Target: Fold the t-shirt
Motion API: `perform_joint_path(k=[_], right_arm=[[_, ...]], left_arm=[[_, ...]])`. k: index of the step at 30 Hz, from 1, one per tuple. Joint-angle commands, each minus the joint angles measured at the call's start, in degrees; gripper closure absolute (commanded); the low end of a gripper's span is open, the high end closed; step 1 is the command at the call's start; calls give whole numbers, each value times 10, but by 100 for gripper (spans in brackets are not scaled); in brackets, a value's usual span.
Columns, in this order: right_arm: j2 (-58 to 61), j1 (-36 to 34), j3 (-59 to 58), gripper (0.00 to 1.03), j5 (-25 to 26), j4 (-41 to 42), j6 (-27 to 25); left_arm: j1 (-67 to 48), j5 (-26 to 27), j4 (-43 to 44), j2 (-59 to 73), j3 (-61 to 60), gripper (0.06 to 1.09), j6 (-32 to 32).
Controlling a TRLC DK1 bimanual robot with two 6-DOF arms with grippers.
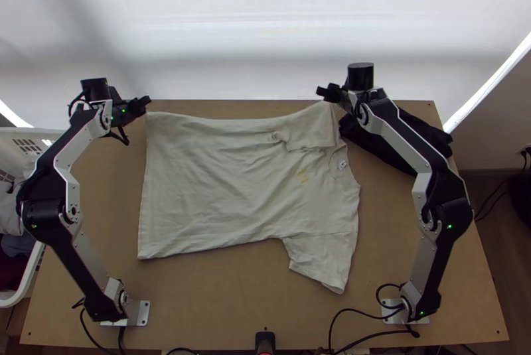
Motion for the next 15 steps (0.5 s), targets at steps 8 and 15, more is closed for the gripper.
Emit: perform_joint_path(k=[8, 15], right_arm=[[-120, -2, 30, 5, 29, -146, 45], [-228, -15, 3, 5, -34, -408, 138]], left_arm=[[25, 3, -60, -93, 42, 10, 7], [15, 10, -107, -233, -17, 10, 29]])
